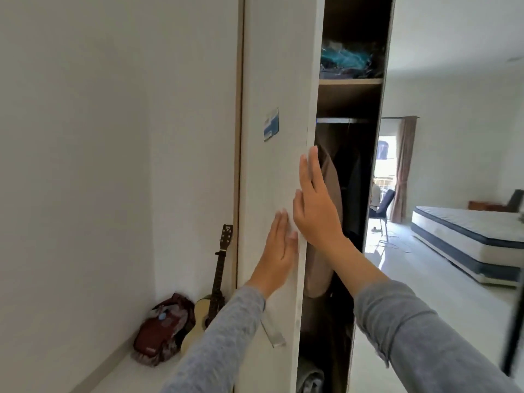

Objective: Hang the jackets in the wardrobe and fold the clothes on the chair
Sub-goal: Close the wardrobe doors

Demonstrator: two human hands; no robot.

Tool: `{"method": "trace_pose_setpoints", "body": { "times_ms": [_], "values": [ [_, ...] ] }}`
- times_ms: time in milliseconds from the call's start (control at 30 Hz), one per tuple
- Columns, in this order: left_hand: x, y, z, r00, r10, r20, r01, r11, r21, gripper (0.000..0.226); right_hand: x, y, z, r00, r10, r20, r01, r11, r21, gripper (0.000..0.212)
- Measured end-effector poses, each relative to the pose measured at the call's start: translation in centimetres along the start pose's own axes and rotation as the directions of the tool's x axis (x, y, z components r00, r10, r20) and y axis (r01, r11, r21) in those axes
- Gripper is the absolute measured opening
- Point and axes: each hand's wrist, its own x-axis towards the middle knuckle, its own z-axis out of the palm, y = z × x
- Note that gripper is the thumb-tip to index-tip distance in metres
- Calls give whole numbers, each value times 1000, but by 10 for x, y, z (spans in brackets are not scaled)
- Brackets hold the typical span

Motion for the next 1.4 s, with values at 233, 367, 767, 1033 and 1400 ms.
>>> {"method": "trace_pose_setpoints", "body": {
  "times_ms": [233, 367, 767, 1033, 1400],
  "values": [
    [40, -14, 60, 992, 120, 41, -126, 979, 163, 58, -14, 91, -7, 999, 29, -32, -35, 983, -179, 69],
    [77, -31, 84, 981, 194, 16, -191, 938, 289, 58, -18, 137, -5, 998, 56, -22, -60, 970, -236, 71],
    [200, -76, 127, 940, 342, 7, -284, 768, 574, 60, -14, 264, 26, 999, 40, -16, -43, 936, -350, 84],
    [234, -111, 153, 905, 426, -15, -305, 670, 677, 63, -17, 305, 48, 998, 58, -10, -58, 939, -340, 68],
    [258, -152, 180, 871, 488, -59, -295, 616, 730, 60, -20, 355, 80, 991, 123, -45, -131, 918, -373, 65]
  ]
}}
